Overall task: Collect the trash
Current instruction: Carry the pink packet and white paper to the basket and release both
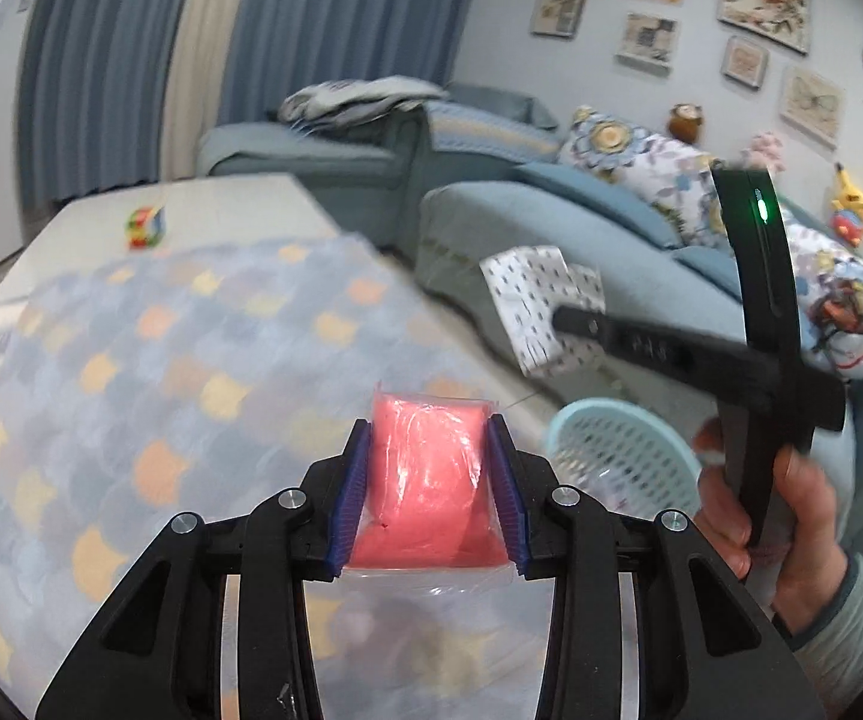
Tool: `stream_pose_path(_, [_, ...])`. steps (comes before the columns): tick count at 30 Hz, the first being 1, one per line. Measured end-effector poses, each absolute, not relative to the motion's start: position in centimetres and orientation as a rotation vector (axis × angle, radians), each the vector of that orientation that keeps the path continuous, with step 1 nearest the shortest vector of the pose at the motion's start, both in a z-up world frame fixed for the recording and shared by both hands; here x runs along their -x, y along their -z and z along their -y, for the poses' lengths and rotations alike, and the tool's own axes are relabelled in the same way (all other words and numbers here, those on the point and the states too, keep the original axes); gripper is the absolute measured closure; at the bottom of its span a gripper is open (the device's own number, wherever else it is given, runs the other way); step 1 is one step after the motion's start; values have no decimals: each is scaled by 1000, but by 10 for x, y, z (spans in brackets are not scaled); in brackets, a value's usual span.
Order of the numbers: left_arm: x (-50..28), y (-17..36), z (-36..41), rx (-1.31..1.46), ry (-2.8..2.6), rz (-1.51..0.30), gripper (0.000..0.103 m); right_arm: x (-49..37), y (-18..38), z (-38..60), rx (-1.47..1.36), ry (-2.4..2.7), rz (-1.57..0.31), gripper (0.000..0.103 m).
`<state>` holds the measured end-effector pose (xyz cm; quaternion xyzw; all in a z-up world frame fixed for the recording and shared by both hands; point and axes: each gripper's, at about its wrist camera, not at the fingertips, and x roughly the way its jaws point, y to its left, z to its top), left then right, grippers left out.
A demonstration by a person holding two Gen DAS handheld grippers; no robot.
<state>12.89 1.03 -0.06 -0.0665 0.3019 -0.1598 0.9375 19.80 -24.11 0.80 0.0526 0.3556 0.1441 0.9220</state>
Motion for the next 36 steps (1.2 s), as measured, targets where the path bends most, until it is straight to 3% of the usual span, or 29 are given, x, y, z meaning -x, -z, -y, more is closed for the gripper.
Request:
stream_pose_path(10, [-150, -44, 92, 167, 493, -614, 67, -166, -4, 371, -213, -106, -780, 99])
stream_pose_path(21, [-189, 40, 187, 164, 601, -821, 66, -157, 84, 440, -342, 59, -993, 99])
stream_pose_path(22, [-191, 48, 191, 160, 608, -840, 65, -156, 89, 443, -349, 68, -998, 98])
stream_pose_path(24, [-196, 64, 197, 152, 611, -877, 53, -155, 99, 450, -370, 80, -1019, 96])
stream_pose_path(27, [-197, 76, 194, 172, 623, -902, 38, -153, 110, 459, -411, 101, -1040, 83])
stream_pose_path(29, [-197, 77, 192, 174, 614, -912, 33, -152, 113, 463, -425, 105, -1041, 61])
stream_pose_path(31, [-195, 75, 189, 180, 611, -909, 32, -144, 112, 464, -438, 116, -1020, 45])
stream_pose_path(36, [-182, 56, 174, 200, 609, -881, 32, -123, 89, 455, -401, 121, -997, 45])
